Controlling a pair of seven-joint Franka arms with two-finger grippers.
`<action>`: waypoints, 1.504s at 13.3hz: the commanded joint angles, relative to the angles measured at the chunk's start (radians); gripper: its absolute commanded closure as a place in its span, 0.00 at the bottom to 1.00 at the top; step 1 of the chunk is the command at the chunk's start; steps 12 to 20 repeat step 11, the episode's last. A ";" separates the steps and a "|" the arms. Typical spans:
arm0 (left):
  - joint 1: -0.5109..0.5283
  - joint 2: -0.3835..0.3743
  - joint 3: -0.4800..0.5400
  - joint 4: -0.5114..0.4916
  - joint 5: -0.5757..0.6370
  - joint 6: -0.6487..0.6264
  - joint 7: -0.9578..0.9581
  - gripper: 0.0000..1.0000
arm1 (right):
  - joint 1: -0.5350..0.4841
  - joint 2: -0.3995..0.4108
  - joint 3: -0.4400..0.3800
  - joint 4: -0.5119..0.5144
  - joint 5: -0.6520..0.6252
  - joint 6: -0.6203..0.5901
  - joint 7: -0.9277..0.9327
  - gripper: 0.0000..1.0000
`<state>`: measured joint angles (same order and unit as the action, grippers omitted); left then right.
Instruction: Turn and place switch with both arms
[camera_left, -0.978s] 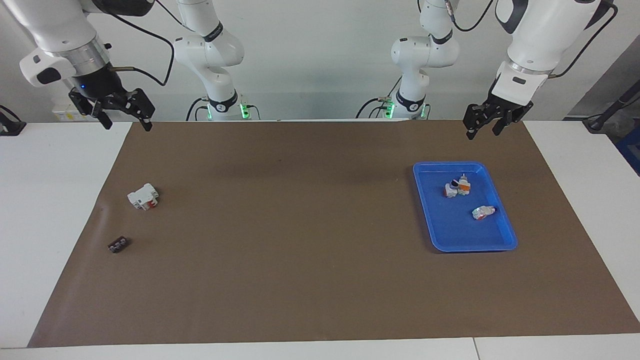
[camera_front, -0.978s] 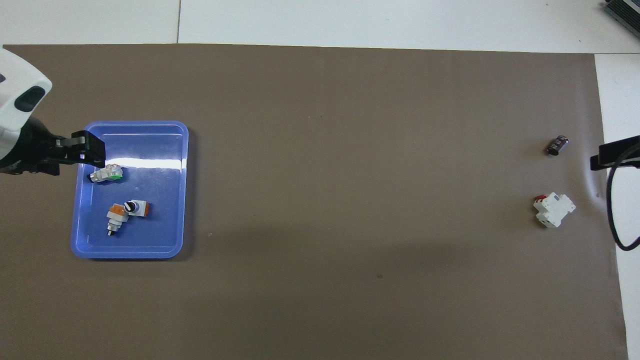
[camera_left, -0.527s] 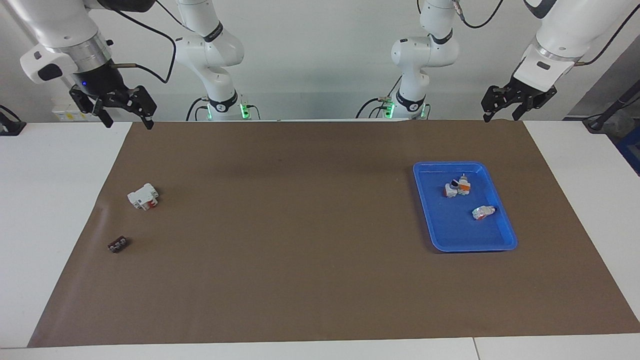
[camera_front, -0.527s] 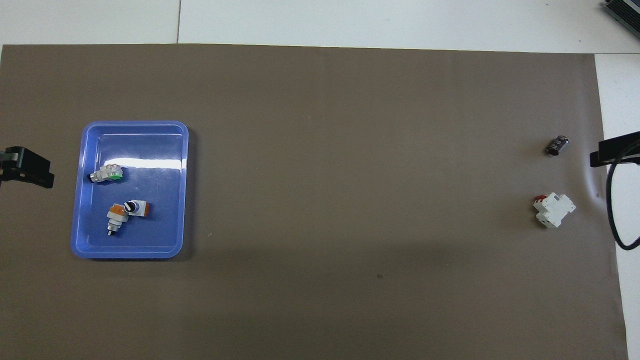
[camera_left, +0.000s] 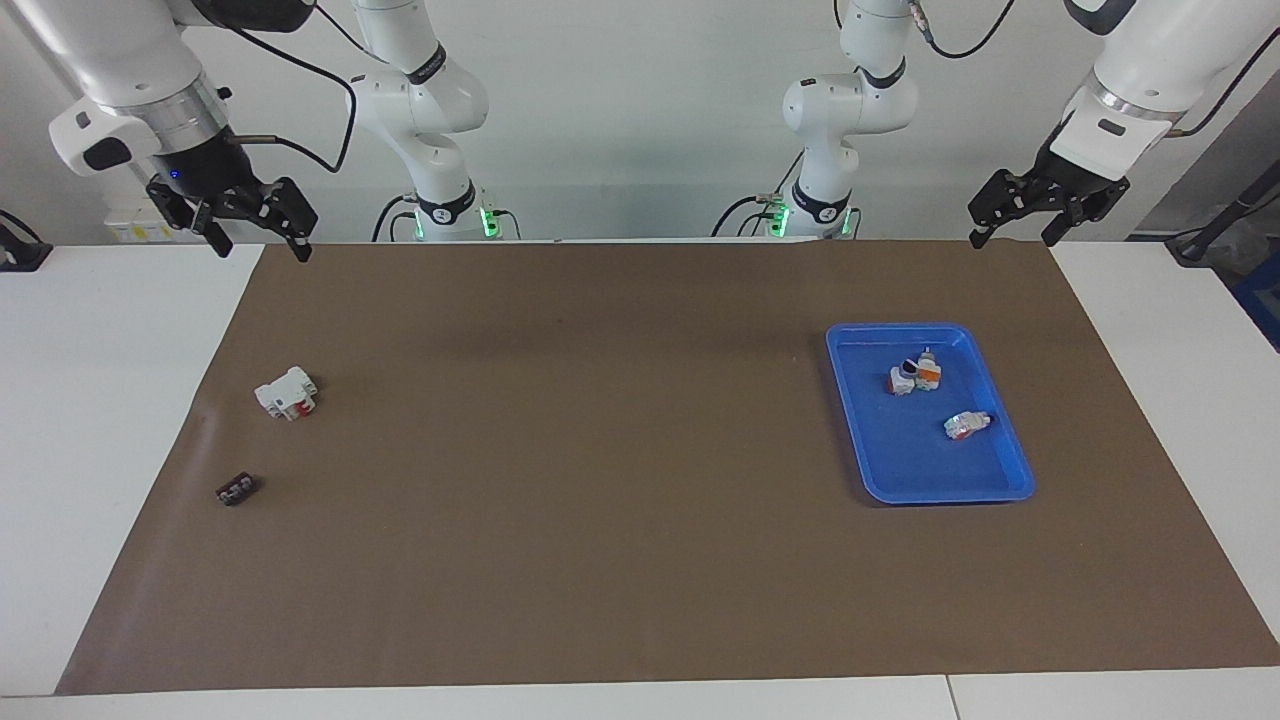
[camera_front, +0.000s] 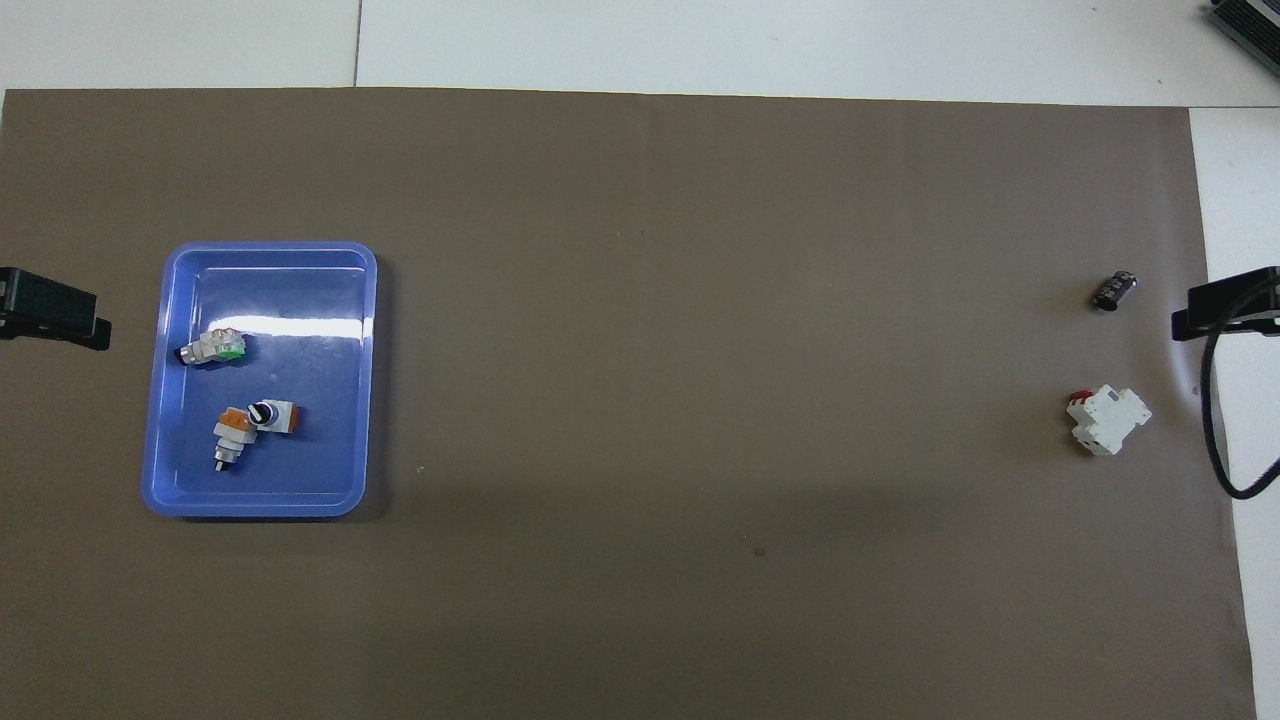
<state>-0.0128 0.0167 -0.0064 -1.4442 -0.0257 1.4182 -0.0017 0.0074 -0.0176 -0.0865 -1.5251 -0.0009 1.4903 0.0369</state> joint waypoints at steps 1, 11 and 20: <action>0.020 -0.003 -0.004 0.004 -0.010 0.025 0.055 0.00 | -0.006 -0.048 0.005 -0.072 -0.010 0.033 0.021 0.00; 0.007 -0.020 -0.006 -0.027 -0.003 0.079 0.085 0.00 | 0.000 -0.041 0.017 -0.037 -0.008 0.018 0.024 0.00; 0.007 -0.020 -0.006 -0.027 -0.003 0.079 0.085 0.00 | 0.000 -0.041 0.017 -0.037 -0.008 0.018 0.024 0.00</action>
